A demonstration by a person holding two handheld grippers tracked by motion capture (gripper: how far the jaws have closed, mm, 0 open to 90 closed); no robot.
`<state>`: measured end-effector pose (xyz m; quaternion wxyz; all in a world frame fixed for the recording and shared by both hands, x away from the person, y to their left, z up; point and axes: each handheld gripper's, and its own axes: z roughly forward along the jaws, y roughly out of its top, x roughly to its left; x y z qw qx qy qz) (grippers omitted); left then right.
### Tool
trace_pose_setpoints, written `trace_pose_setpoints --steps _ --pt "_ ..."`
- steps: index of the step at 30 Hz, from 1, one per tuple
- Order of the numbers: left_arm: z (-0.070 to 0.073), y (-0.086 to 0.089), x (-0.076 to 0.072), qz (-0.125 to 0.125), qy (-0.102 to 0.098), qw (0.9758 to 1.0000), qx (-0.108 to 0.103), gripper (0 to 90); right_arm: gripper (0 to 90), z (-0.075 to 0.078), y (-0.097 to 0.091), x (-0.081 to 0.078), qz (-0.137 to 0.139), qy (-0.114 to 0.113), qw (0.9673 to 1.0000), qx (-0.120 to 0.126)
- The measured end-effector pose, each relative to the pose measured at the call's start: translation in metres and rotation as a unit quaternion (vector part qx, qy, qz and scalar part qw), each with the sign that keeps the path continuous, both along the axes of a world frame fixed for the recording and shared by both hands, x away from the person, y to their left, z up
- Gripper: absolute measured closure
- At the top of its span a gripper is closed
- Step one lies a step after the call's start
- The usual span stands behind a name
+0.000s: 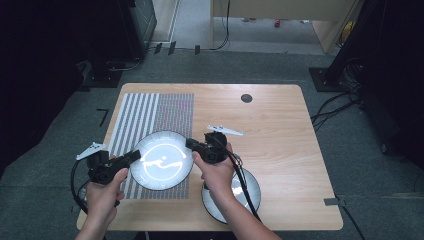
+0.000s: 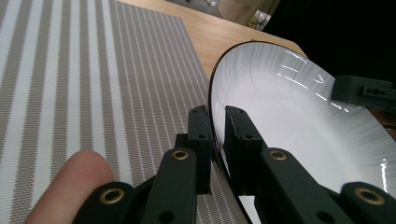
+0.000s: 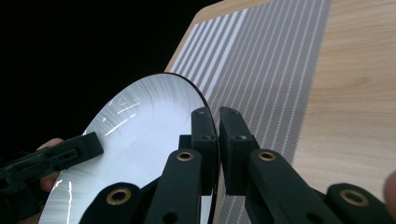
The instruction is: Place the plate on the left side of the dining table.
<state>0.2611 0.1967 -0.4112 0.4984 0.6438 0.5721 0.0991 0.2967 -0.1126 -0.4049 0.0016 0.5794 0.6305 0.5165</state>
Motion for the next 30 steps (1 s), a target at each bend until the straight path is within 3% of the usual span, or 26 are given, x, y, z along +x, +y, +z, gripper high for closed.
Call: trace_pose_setpoints --steps 10,15,23,30 --pt "-0.005 0.031 0.021 0.024 0.012 0.9996 -0.008 82.4 86.2 -0.003 0.035 0.027 0.008 0.004 0.9999 -0.006" --pt "-0.015 0.045 0.036 0.033 0.03 0.999 -0.006 82.4 86.2 -0.011 0.053 0.042 0.011 0.007 0.9998 -0.015" --pt "-0.03 0.054 0.06 0.044 0.052 0.9977 -0.008 82.2 86.2 -0.024 0.067 0.063 0.01 0.008 0.9996 -0.026" --pt "-0.048 0.058 0.08 0.043 0.072 0.9965 0.0 82.1 86.1 -0.048 0.073 0.083 0.0 0.028 0.9994 -0.021"
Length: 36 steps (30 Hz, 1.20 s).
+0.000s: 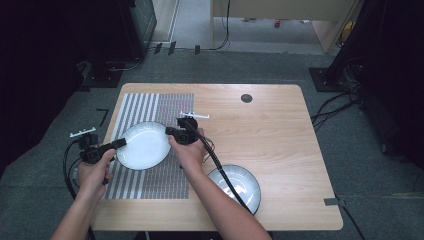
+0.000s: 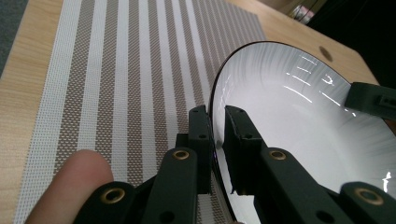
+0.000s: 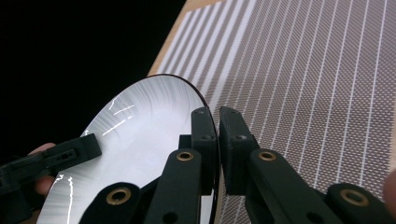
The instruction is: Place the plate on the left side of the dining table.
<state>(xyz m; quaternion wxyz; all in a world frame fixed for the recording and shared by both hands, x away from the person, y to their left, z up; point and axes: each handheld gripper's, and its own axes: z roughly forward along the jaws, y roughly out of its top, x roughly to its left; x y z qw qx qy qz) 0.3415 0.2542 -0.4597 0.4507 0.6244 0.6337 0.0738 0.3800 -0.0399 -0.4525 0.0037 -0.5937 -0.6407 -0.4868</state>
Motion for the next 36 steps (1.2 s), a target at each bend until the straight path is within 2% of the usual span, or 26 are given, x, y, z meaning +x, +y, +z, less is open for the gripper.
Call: trace_pose_setpoints --steps 7,8,11,18,24,26,28,32,34,36 --pt "-0.021 -0.001 0.022 -0.002 0.014 0.9999 -0.005 82.1 85.8 -0.02 0.001 0.013 -0.022 0.005 0.9997 -0.002" --pt "-0.024 -0.002 0.026 -0.001 0.016 0.9999 -0.004 82.1 85.8 -0.027 0.001 0.018 -0.029 0.006 0.9996 -0.004" --pt "-0.029 -0.006 0.035 -0.006 0.018 0.9998 0.009 82.0 85.7 -0.031 0.0 0.022 -0.034 0.007 0.9994 -0.008" --pt "-0.03 -0.011 0.058 -0.008 0.016 0.9994 0.029 82.7 85.6 -0.047 -0.001 0.036 -0.055 0.002 0.9985 -0.004" --pt "-0.035 -0.01 0.076 -0.004 0.019 0.9995 0.025 82.4 85.6 -0.053 0.0 0.045 -0.075 -0.017 0.997 0.004" --pt "-0.036 -0.009 0.079 -0.002 0.02 0.9995 0.024 82.8 85.7 -0.056 0.002 0.047 -0.079 -0.019 0.9967 0.006" --pt "-0.037 -0.009 0.082 0.0 0.024 0.9994 0.026 83.1 85.6 -0.061 0.002 0.048 -0.082 -0.007 0.9965 0.013" --pt "-0.038 -0.009 0.084 0.005 0.015 0.9995 0.028 83.1 85.4 -0.065 0.002 0.05 -0.083 -0.016 0.9963 0.019" --pt "-0.04 -0.007 0.085 0.007 0.018 0.9996 0.021 83.3 85.4 -0.067 0.003 0.05 -0.084 -0.018 0.9961 0.022" --pt "-0.042 -0.006 0.086 0.008 0.023 0.9994 0.024 83.2 85.4 -0.069 0.003 0.05 -0.082 -0.016 0.9962 0.023"
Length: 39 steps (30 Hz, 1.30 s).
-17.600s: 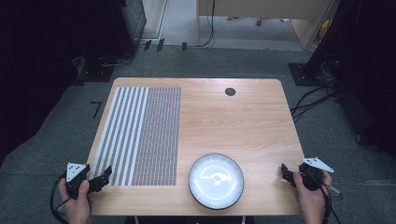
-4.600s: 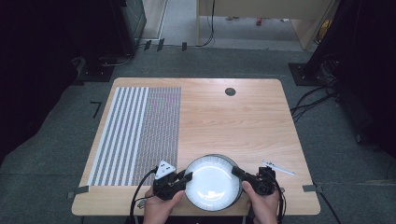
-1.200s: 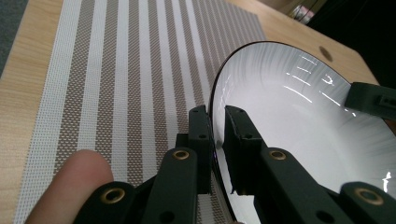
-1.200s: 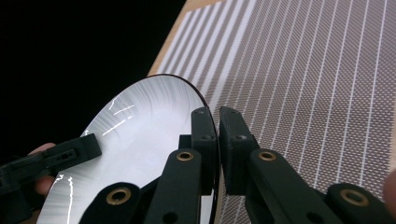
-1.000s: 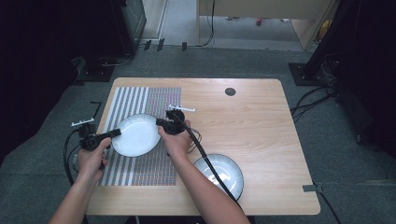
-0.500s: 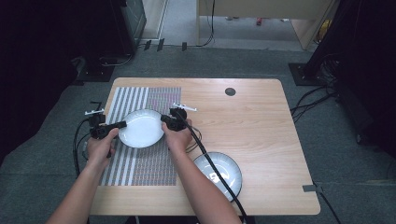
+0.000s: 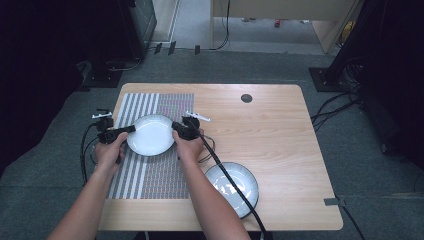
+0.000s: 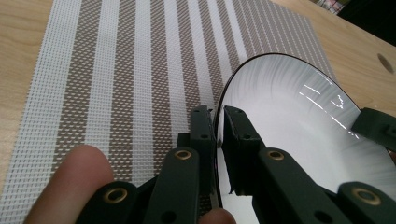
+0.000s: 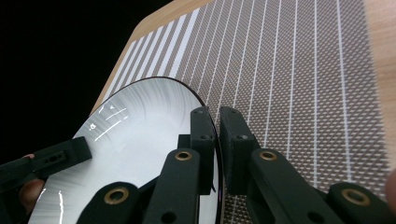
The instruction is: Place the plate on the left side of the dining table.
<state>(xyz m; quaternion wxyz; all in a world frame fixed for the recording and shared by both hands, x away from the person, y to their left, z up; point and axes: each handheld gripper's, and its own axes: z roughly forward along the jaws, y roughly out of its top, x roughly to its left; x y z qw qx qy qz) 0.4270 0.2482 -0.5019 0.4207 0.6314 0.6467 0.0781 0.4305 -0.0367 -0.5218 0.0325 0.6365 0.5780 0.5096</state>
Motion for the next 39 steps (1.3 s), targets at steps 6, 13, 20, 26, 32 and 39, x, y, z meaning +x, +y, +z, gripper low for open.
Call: trace_pose_setpoints --steps 6,13,20,26,32,39 --pt "-0.001 -0.002 0.0 0.002 0.003 1.0 0.0 82.8 85.1 -0.001 0.001 0.0 -0.006 0.002 1.0 0.002" --pt "-0.003 -0.003 0.001 0.001 0.01 0.9999 -0.004 81.5 84.9 0.003 0.0 -0.002 -0.008 0.006 0.9999 -0.004" --pt "0.001 -0.003 0.0 -0.003 -0.002 1.0 -0.002 77.0 76.1 0.007 -0.001 -0.003 -0.001 0.003 0.9999 -0.012" --pt "0.018 -0.001 -0.008 -0.002 -0.031 0.9995 -0.011 61.3 66.6 0.021 -0.001 -0.009 0.0 -0.007 0.9992 -0.04" --pt "0.038 -0.002 -0.023 -0.01 -0.054 0.9985 -0.004 45.9 57.7 0.045 -0.002 -0.022 0.001 -0.034 0.9975 -0.062" --pt "0.065 -0.005 -0.051 -0.027 -0.092 0.9954 -0.004 31.8 46.8 0.075 -0.008 -0.051 0.032 -0.056 0.9955 -0.07"
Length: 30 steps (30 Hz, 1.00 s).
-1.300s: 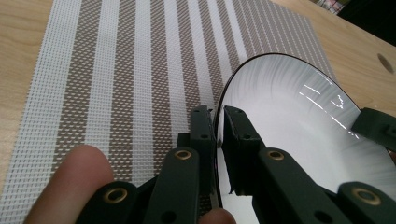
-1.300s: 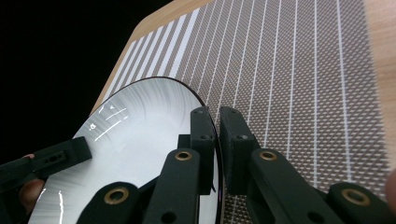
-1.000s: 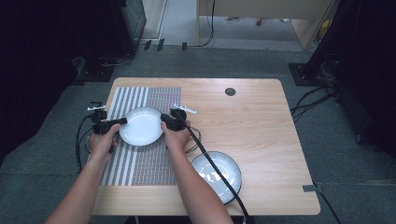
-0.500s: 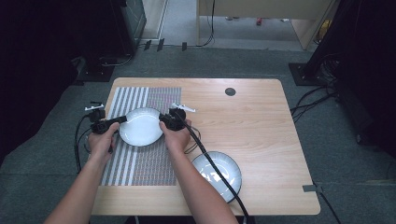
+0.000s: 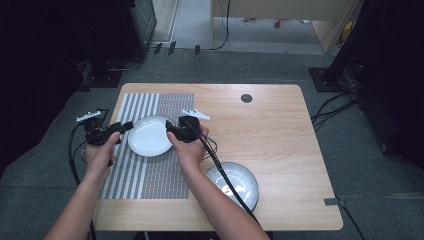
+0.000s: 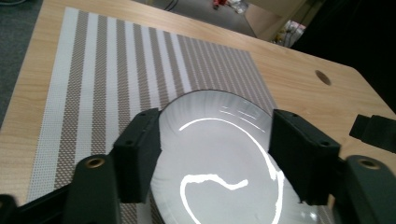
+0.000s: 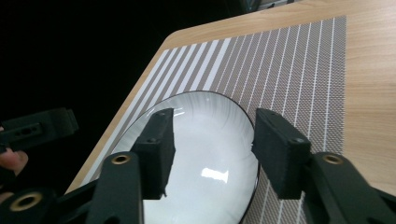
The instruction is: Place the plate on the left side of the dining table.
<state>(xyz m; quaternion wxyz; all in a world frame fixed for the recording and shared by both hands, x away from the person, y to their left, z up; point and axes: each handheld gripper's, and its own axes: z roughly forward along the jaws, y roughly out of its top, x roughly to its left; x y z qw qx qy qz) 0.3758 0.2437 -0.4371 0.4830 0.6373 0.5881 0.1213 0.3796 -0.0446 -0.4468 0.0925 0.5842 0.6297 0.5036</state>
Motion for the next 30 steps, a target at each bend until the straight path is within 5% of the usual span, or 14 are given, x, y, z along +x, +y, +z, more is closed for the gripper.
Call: trace_pose_setpoints --steps 8,22,30 --pt "0.013 -0.008 -0.031 -0.028 -0.022 0.9994 -0.001 21.3 28.4 0.025 -0.023 -0.024 0.032 -0.001 0.9993 -0.017" --pt "0.033 -0.041 -0.085 -0.074 -0.058 0.9954 0.014 20.1 24.5 0.046 -0.082 -0.073 0.064 -0.027 0.9976 -0.002" --pt "0.039 -0.059 -0.11 -0.082 -0.074 0.9935 0.03 20.3 24.2 0.052 -0.115 -0.099 0.062 -0.051 0.9966 -0.017"
